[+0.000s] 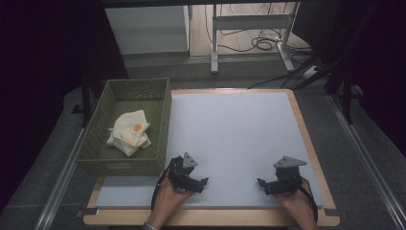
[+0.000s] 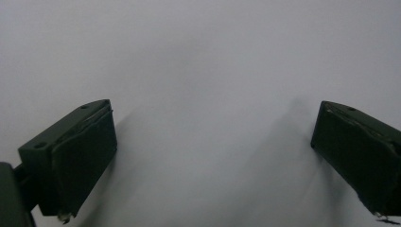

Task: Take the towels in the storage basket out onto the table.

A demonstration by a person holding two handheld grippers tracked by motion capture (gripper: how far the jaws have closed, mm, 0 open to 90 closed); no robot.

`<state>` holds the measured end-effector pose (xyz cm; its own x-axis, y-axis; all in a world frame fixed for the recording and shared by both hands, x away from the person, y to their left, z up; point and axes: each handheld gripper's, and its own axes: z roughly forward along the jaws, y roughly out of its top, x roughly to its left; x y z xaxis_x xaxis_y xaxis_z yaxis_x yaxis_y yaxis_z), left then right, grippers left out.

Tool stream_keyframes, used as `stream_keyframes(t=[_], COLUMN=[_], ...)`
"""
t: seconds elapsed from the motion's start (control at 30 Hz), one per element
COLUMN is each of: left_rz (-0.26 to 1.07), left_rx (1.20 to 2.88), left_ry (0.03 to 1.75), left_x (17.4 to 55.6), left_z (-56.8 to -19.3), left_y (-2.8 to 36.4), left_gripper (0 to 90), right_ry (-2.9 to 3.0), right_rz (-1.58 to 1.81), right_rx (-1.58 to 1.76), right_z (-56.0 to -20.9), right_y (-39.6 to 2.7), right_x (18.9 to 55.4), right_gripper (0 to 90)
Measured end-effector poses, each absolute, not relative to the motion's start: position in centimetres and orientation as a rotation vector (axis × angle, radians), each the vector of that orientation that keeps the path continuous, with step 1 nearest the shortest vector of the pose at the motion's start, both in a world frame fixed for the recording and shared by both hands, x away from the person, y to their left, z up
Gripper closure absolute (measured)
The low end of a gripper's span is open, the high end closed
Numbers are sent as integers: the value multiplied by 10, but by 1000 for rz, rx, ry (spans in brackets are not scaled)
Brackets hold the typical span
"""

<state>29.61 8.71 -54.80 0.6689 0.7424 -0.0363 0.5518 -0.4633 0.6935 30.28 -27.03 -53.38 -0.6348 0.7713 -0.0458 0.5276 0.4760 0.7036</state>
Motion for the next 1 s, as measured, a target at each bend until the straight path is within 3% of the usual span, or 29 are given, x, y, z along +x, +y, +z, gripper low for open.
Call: stream_keyframes(t=[1.0], left_rz=[349], left_rx=[2187], left_ry=[993], left_x=[296], left_z=[-548], left_y=[87], left_gripper=[10], right_ry=[2368], right_rz=[951], right_rx=[1087], right_z=[-534], right_y=[-271], right_x=[303], right_gripper=[13])
